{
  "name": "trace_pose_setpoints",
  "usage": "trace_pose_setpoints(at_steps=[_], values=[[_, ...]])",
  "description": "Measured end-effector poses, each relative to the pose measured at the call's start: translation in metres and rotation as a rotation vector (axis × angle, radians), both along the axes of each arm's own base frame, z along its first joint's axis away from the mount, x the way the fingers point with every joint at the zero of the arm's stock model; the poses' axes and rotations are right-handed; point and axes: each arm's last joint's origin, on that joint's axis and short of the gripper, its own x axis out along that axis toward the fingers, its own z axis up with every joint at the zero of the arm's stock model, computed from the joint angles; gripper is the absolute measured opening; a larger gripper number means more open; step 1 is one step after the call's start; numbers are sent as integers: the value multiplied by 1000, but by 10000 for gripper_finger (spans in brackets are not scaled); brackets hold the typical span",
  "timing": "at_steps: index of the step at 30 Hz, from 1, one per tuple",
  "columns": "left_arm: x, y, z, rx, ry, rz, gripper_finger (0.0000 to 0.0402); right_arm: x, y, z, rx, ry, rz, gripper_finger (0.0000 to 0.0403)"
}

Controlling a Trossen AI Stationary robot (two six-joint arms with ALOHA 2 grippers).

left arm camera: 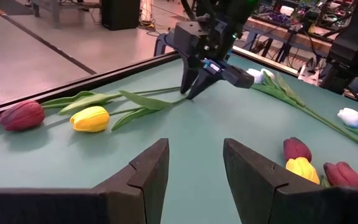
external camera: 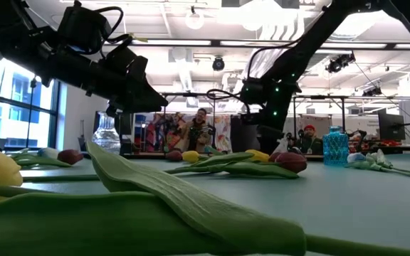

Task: Sort flowers into vase by color
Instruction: Put the top yellow tulip into the top transparent vase

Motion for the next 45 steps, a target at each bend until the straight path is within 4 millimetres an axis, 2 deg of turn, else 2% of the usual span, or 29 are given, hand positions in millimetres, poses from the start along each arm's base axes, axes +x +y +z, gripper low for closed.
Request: trace_pose_setpoints(at_steps=[6, 12, 15, 21, 32, 36, 39, 45], values=[[0, 0, 0, 0, 1, 0, 142, -1, 2, 5, 20, -25, -1, 7], [0, 0, 0, -12, -7, 4, 142, -3, 4, 22, 6, -74, -26, 3], [0, 0, 0, -15, -9, 4, 142, -5, 7, 28, 56, -108, -42, 2], [0, 0, 0, -23, -14, 6, 142, -2, 9, 49, 113, -255, -61, 1], [0, 0, 0, -22, -15, 6, 142, 7, 13, 106, 62, -592, -76, 0], [1, 1, 3, 0, -31, -1, 142, 12, 22, 123, 61, -691, -29, 0], [2, 0, 7, 66, -42, -66, 142, 23, 34, 132, 84, -789, 55, 0], [4, 0, 16, 123, -112, -76, 143, 45, 64, 131, 47, -963, 162, 0]])
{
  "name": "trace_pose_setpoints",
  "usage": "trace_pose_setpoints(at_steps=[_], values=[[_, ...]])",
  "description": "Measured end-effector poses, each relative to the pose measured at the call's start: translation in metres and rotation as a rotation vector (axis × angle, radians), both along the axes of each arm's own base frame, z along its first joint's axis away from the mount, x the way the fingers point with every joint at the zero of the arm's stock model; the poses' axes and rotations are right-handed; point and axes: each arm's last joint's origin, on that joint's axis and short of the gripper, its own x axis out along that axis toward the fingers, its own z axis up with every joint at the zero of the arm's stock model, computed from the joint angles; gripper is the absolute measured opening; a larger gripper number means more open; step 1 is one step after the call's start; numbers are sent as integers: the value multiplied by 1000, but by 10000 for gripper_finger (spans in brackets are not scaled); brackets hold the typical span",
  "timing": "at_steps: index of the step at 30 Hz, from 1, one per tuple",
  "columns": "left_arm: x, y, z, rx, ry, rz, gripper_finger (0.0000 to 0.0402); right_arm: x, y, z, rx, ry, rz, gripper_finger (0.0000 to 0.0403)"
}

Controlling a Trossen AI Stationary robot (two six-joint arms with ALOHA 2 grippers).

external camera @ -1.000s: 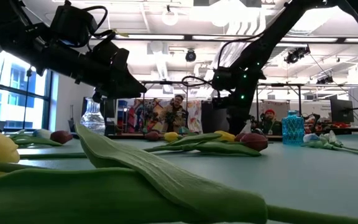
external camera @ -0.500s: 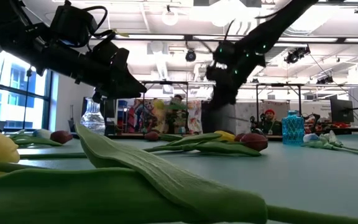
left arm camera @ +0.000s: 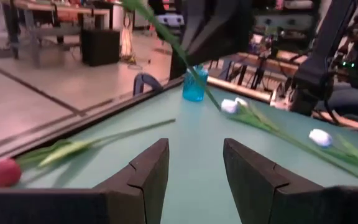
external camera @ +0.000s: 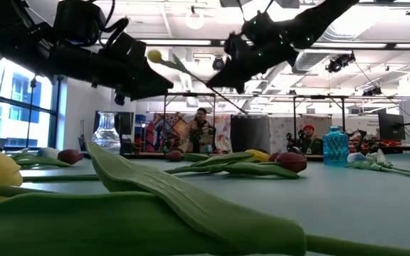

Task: Sort flowers into vase by color
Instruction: Put the top yellow tulip into the top transparent vase

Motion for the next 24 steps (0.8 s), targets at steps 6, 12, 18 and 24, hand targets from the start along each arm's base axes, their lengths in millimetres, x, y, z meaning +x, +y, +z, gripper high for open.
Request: trace_pose_setpoints(at_steps=[6, 12, 18, 24], values=[[0, 4, 7, 60, -46, 7, 143, 3, 25, -9, -35, -270, -6, 0], [0, 3, 17, 146, -119, -60, 144, -14, 52, -33, -89, -430, -39, 0], [0, 8, 18, 121, -140, -119, 183, -22, 77, -47, -141, -466, -40, 0], [16, 11, 25, 114, -157, -265, 237, -12, 97, -59, -180, -425, -14, 0]])
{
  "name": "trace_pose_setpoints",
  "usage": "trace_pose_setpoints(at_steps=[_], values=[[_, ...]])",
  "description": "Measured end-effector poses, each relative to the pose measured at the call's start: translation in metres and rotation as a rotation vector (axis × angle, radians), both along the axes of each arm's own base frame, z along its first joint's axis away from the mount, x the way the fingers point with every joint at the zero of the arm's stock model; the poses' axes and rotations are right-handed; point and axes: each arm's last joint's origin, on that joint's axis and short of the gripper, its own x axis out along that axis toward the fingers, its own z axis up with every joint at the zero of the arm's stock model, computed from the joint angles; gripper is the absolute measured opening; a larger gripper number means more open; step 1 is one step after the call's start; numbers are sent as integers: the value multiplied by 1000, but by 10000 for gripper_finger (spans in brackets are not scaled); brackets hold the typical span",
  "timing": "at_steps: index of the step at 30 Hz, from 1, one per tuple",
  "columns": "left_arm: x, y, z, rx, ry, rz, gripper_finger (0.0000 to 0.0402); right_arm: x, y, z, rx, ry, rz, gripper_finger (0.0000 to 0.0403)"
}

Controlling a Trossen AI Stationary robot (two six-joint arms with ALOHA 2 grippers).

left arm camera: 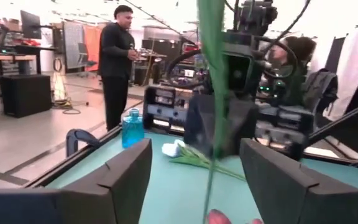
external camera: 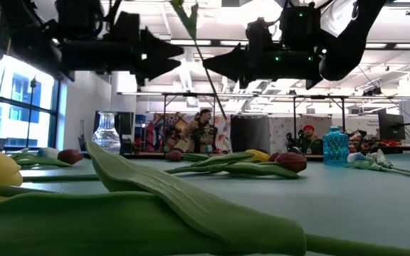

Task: Sort flowers into vase by color
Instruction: Put the top yellow tulip into the top transparent vase

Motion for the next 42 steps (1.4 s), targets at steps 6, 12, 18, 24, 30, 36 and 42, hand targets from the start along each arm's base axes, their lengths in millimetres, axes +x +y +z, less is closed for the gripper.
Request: trace_pose_setpoints(at_steps=[6, 12, 18, 24, 30, 36, 42], values=[[15, 4, 2, -3, -3, 30, 243, 2, 9, 0, -17, 1, 4, 0], [20, 0, 8, 33, -20, -46, 240, 3, 11, -4, 5, 38, -10, 0], [20, -1, 9, 37, -23, -67, 240, 3, 10, -3, 12, 28, -27, 0], [21, -2, 5, 27, 21, -74, 240, 2, 8, 4, 22, -43, -77, 0], [21, -1, 4, 24, 32, -73, 240, 1, 5, 5, 27, -62, -99, 0], [21, -2, 5, 29, 23, -99, 240, 1, 5, 3, 32, -34, -101, 0], [27, -3, 15, 43, -12, -147, 240, 2, 5, 1, 34, -15, -101, 0]])
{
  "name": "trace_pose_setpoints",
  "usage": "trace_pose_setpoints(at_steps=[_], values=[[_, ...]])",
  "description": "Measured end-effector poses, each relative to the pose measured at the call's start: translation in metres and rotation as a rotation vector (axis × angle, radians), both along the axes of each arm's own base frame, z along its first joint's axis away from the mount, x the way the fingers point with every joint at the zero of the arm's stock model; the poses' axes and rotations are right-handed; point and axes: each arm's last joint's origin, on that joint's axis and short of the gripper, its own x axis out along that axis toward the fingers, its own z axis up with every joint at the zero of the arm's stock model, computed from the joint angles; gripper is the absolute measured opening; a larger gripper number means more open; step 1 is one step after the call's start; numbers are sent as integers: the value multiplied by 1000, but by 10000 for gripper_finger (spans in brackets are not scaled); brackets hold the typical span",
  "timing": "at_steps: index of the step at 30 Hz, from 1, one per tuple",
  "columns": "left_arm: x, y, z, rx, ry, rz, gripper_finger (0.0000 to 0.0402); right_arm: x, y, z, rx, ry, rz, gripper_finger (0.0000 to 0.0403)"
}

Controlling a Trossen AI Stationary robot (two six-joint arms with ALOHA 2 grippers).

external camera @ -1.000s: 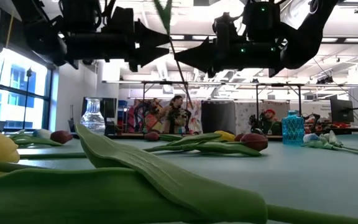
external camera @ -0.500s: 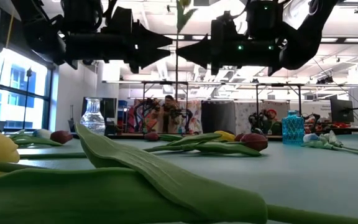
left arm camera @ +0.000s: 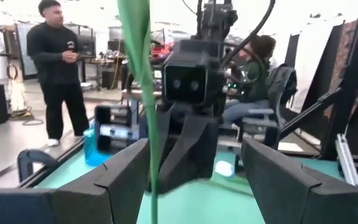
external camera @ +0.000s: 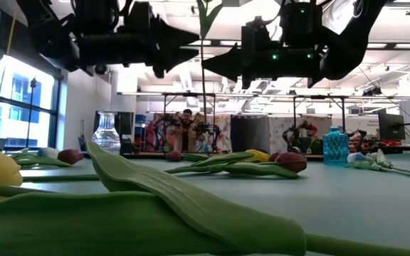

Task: Sort flowers into vase by color
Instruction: Put the top yellow tulip into the top transparent vase

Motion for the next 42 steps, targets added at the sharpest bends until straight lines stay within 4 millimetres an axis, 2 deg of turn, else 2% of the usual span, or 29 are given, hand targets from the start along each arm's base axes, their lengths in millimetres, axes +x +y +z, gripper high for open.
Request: trace_pose_setpoints(at_steps=[9, 12, 16, 24, 26, 34, 42], values=[[9, 4, 5, 11, 43, 56, 239, 0, 1, -1, 0, 8, 5, 0], [9, 4, 6, 29, 45, 79, 226, 0, 1, -1, 1, 14, 5, 0], [9, 6, 6, 32, 47, 124, 177, 0, 1, -1, 1, 15, 5, 0], [8, 10, 6, 32, 48, 129, 32, 0, 2, -2, 1, 22, 38, 0], [8, 9, 6, 32, 53, 119, 10, 0, 2, -4, 3, 37, 43, 0], [7, 11, 4, 38, 80, 185, 2, 0, 1, -8, 82, 71, -4, 7], [-15, 16, 31, 121, 131, 439, 1, -1, 0, -19, 196, 172, -51, 104]])
